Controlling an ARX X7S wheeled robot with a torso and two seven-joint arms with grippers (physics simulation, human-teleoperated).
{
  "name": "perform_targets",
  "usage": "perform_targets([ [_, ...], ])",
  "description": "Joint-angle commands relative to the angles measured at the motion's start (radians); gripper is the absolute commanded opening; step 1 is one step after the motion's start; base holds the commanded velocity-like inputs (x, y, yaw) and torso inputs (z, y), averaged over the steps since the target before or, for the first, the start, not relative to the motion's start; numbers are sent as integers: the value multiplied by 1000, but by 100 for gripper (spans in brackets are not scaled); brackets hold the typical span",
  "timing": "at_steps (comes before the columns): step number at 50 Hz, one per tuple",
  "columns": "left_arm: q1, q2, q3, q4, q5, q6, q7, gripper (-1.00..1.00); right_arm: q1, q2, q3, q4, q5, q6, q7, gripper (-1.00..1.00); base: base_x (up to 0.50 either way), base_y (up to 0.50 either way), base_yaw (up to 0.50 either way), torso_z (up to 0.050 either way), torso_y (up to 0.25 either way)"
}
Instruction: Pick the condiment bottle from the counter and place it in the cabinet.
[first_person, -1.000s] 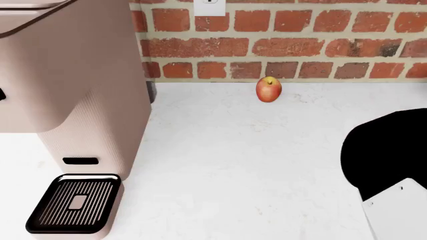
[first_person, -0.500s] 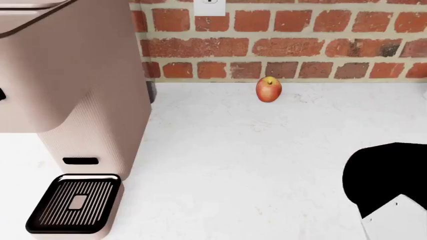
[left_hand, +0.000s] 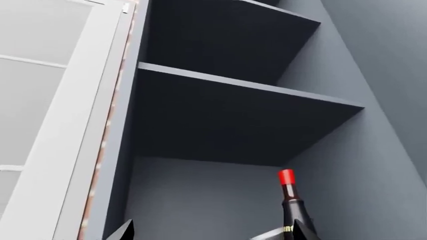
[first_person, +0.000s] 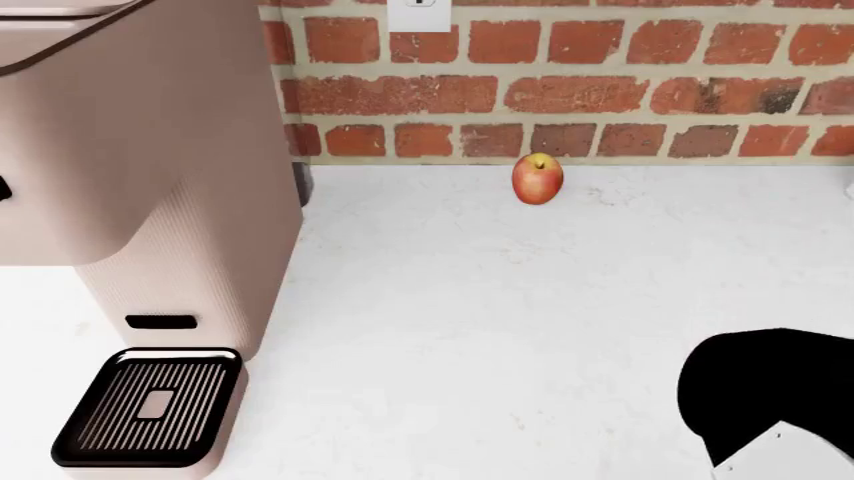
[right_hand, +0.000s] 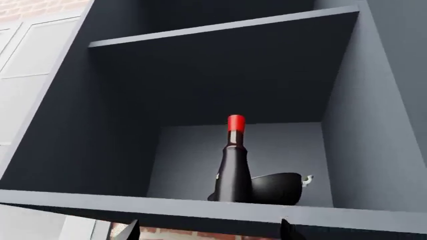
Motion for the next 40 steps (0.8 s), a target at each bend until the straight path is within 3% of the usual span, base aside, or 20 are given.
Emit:
perform_targets([
  [1, 13, -3, -4, 8, -8, 8, -14, 100, -64, 26, 25, -22, 152, -16, 116, 100, 0, 0, 0, 0, 0],
  [20, 12, -20, -13, 30, -49, 14, -56, 100, -159, 88, 55, -131, 230, -127, 151, 100, 0, 0, 0, 0, 0],
  [30, 24, -27, -16, 35, -59, 19, -66, 100, -248, 253, -155, -134, 151, -403, 171, 100, 0, 0, 0, 0, 0],
  [40, 26, -30, -17, 36, -62, 22, -65, 100, -273, 330, -247, -133, 123, -519, 192, 100, 0, 0, 0, 0, 0],
])
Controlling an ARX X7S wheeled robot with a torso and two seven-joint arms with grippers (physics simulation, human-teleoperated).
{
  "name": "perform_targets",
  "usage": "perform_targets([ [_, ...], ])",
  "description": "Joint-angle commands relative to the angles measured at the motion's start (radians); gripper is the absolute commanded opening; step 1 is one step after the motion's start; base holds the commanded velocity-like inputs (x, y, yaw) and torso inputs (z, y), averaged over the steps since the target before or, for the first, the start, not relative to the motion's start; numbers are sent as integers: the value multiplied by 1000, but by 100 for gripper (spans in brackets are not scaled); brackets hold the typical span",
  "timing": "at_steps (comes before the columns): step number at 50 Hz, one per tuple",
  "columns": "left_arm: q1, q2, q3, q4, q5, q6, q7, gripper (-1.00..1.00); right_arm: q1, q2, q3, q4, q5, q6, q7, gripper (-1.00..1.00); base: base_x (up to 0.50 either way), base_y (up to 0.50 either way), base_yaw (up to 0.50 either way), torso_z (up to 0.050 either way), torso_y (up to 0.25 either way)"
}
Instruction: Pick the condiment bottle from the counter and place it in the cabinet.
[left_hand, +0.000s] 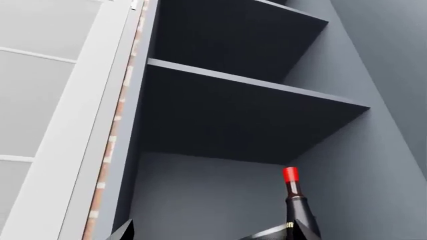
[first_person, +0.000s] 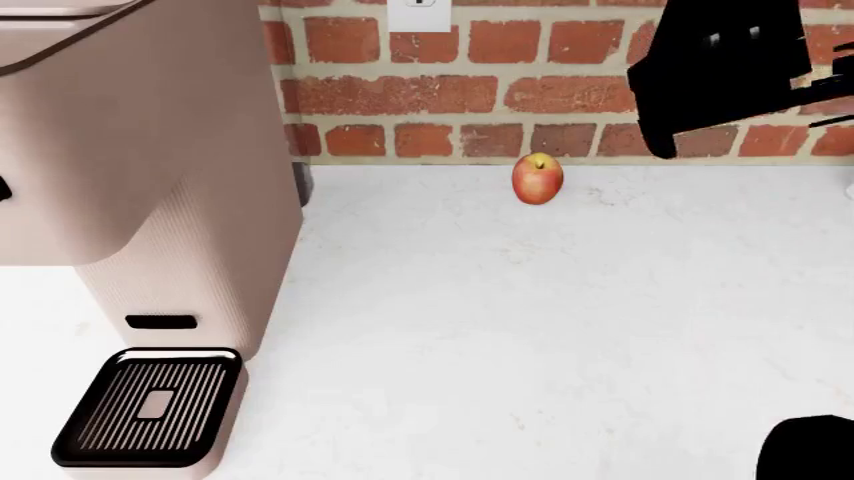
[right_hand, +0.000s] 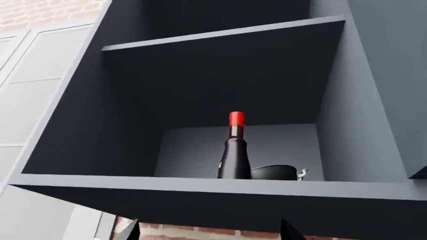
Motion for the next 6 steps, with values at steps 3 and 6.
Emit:
perform_targets([
  [3, 2, -6, -1, 3, -9, 5, -5, 100, -56, 126, -142, -7, -40, -196, 34, 100, 0, 0, 0, 0, 0],
  [6, 1, -7, -1, 3, -10, 5, -7, 100, -78, 167, -186, -8, -54, -262, 51, 100, 0, 0, 0, 0, 0],
])
